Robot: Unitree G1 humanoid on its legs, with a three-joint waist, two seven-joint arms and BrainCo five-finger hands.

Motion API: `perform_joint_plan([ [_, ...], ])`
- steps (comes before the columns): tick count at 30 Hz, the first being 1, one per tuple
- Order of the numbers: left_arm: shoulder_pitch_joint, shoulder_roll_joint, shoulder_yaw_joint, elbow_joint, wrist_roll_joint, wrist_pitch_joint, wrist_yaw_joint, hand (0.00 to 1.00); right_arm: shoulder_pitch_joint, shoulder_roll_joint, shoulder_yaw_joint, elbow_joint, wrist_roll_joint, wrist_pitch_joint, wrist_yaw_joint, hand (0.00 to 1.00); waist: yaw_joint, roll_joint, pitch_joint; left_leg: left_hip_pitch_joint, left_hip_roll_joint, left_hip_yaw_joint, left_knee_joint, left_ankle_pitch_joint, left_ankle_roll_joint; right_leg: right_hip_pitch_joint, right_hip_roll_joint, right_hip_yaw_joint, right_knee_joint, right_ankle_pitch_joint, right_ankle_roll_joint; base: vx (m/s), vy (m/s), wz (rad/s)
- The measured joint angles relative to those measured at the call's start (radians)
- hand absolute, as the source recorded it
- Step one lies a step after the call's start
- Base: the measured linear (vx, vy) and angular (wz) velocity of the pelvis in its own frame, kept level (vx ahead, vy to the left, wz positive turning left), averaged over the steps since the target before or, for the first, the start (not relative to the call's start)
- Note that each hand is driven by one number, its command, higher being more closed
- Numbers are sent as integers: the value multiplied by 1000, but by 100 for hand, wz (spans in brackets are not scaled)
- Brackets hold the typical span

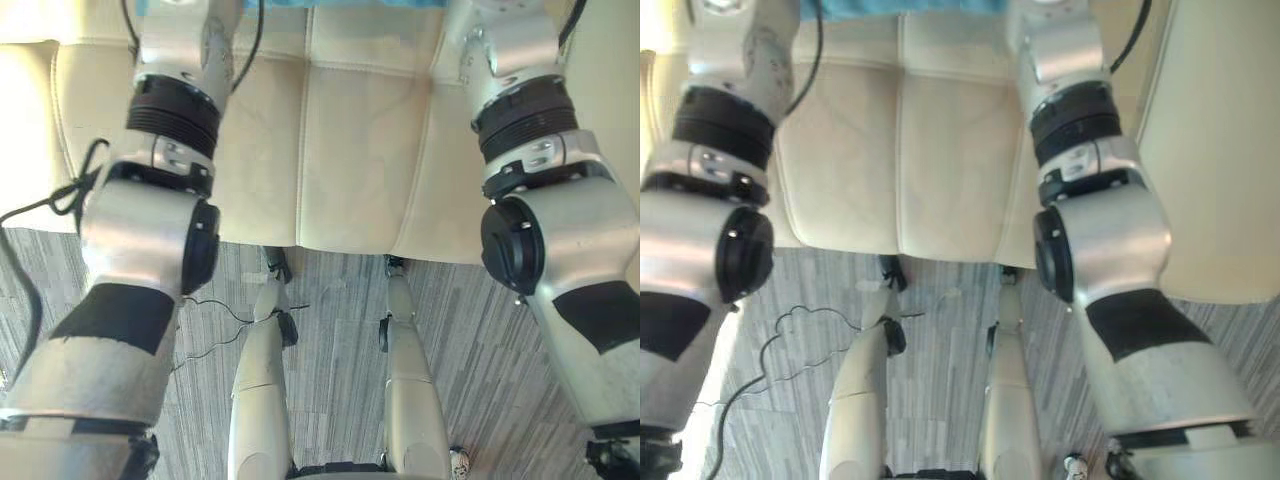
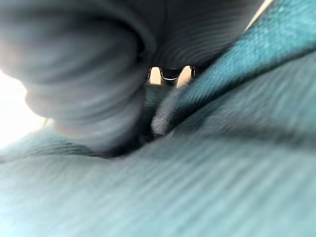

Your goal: Pick up cushions and gather them together orderly.

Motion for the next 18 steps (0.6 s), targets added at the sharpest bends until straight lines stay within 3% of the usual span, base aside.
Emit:
perform_joint_plan([
  [5,52,-34,19,-6,-16,1,-20,0,56,-7,0,-42,7,-1,28,0,15,0,0,-48,20,6,54,-22,-3,-45,12,2,24,0,0,-55,-16,-12],
  [18,194,29,87,-102,-5,-20,-104,0,273,-65,31,-151,9,-38,124,0,23,0,0,-90,64,-5,121,-38,-6,-83,44,-12,78,-12,-8,-65,-25,-5],
])
